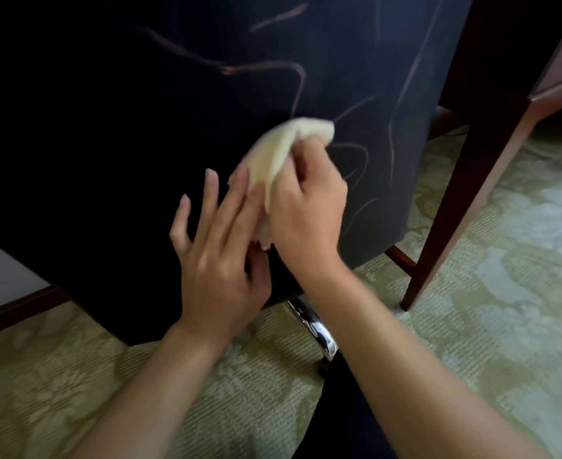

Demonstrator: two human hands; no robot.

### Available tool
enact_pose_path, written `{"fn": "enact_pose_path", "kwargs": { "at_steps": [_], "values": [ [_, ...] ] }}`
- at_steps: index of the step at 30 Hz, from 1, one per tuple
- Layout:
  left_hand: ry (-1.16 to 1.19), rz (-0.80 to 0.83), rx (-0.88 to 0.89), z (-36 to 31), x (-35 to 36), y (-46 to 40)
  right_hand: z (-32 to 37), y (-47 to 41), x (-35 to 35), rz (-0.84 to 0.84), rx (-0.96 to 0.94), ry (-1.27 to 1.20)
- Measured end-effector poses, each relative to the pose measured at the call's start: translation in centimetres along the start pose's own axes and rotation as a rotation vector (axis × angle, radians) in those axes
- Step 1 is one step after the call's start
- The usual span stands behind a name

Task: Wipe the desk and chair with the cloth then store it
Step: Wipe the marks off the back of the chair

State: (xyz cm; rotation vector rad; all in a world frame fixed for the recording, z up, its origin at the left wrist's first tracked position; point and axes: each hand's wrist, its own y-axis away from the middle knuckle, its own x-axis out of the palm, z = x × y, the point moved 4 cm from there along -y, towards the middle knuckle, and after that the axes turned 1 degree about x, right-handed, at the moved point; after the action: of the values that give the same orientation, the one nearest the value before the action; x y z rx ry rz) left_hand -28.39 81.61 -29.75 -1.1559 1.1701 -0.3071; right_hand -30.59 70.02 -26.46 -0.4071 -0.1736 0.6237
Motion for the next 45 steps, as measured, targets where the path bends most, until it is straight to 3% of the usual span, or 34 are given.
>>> {"fn": "enact_pose_path", "kwargs": {
  "at_steps": [2,4,9,11,13,18,21,23,28,30,32,36,39,42,45],
  "values": [
    [0.029,-0.019,-0.035,-0.1,-0.1,-0.4,2.1,-1.8,0.1,0.009,-0.107,0.043],
    [0.014,-0.045,-0.007,-0.5,-0.1,-0.9,0.2,-1.5,-0.7,0.004,-0.087,0.053],
    [-0.064,-0.023,0.084,-1.4,0.9,-1.6,-12.8,5.2,-3.4,-0.147,0.465,0.048],
    [-0.095,-0.002,0.112,-1.6,1.4,-1.4,-14.1,6.2,-3.2,-0.176,0.57,0.058],
    [-0.099,0.016,0.125,-1.7,1.9,-1.2,-12.2,4.9,-3.0,-0.212,0.505,0.073],
    [-0.085,-0.025,0.093,-1.4,2.2,-1.2,-2.6,-1.5,-2.2,-0.134,0.062,-0.048],
    [-0.102,-0.048,0.072,-1.2,2.6,-1.1,-1.5,-3.4,-2.6,-0.129,-0.094,0.009],
    [-0.143,-0.044,0.095,-1.3,2.9,-1.0,-4.5,-2.9,-3.5,-0.168,-0.023,0.0],
    [-0.198,-0.004,0.1,-1.7,4.0,-1.0,-15.7,3.8,-5.3,-0.266,0.523,0.036],
    [-0.205,0.003,0.085,-2.0,4.1,-1.1,-16.8,4.8,-5.2,-0.291,0.615,0.038],
    [-0.19,0.0,0.057,-2.2,3.9,-1.2,-14.9,3.9,-4.9,-0.293,0.563,0.038],
    [-0.157,-0.009,0.049,-2.7,3.2,-1.4,-5.9,-1.0,-3.7,-0.157,0.217,-0.075],
    [-0.136,0.008,0.031,-2.3,3.0,-1.5,-1.3,-4.7,-3.7,-0.168,0.018,-0.025],
    [-0.18,0.025,0.039,-2.4,3.4,-1.5,-3.5,-5.6,-5.0,-0.225,0.02,0.0],
    [-0.192,0.007,0.031,-2.8,3.7,-1.6,-10.5,-2.9,-6.4,-0.308,0.225,0.038]
  ]
}}
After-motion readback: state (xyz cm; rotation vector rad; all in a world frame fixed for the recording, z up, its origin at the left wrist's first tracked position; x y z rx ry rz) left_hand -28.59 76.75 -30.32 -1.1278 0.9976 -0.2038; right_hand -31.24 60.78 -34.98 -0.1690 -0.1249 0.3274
